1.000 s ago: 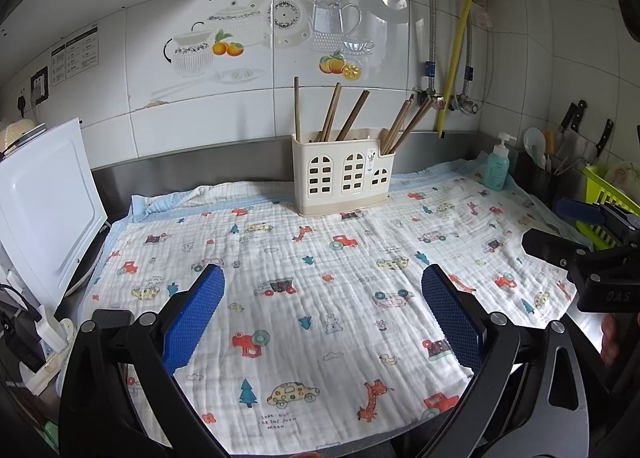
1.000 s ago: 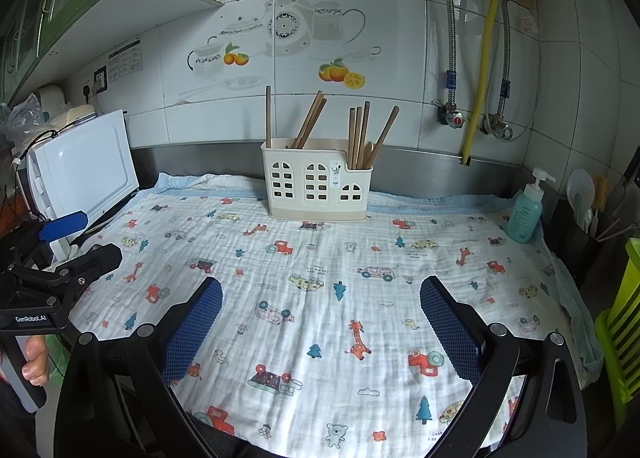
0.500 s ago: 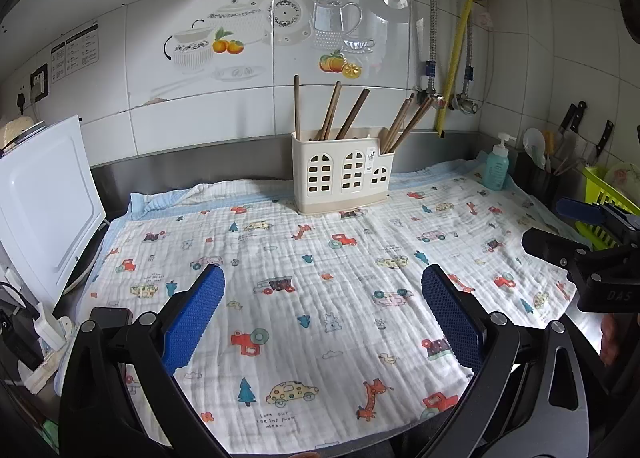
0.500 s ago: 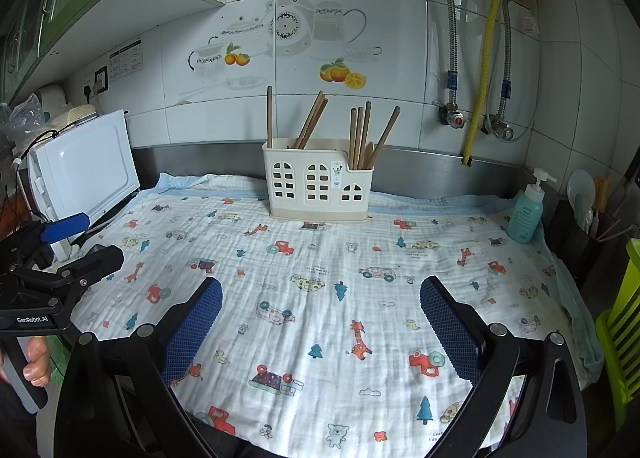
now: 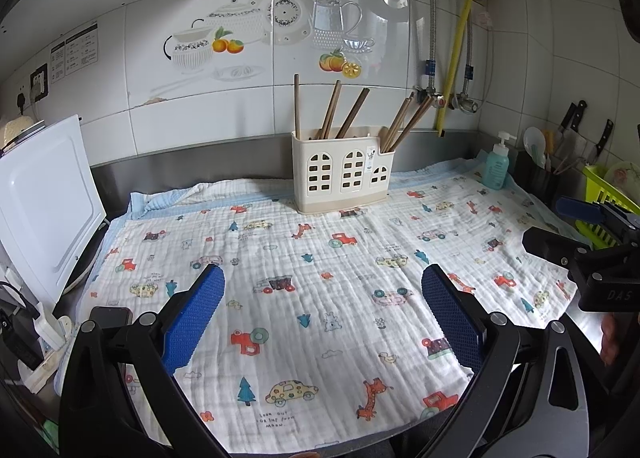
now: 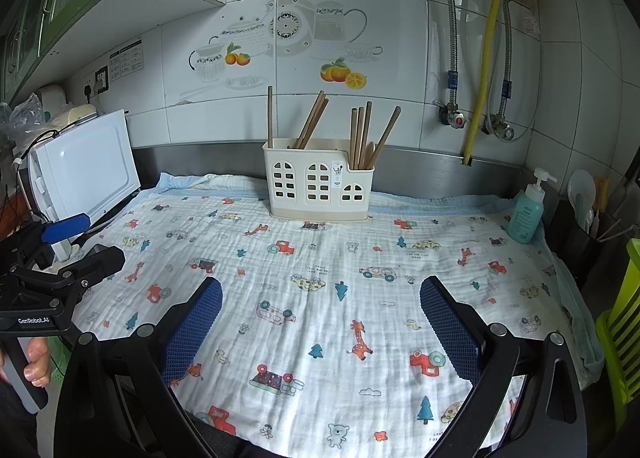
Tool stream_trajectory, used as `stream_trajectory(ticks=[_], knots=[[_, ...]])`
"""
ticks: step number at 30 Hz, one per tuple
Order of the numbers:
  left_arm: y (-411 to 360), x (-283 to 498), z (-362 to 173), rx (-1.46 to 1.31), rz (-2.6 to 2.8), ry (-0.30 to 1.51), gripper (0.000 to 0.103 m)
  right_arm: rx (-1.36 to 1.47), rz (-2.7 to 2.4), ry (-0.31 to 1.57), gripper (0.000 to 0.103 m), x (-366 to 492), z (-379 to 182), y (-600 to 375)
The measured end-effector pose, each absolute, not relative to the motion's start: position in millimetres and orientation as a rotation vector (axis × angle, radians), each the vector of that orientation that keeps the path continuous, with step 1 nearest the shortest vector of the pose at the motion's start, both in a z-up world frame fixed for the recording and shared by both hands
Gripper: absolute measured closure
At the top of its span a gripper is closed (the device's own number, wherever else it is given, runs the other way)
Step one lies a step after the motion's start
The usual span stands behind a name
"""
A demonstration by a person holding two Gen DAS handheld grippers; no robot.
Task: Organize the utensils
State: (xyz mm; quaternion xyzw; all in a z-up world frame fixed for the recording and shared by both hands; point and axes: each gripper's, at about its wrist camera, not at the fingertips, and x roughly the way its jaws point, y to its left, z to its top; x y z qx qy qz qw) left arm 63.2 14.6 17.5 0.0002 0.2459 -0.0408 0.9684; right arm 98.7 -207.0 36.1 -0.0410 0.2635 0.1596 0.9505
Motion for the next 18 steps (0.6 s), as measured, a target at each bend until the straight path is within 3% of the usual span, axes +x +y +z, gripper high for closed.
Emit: stream_trajectory(ticks=[18], knots=[[14.3,63.2,17.0,0.001,-0.085,0.499,0.005,-0.083,0.331,0.537,0.007,98.9,35.8,-204.8]])
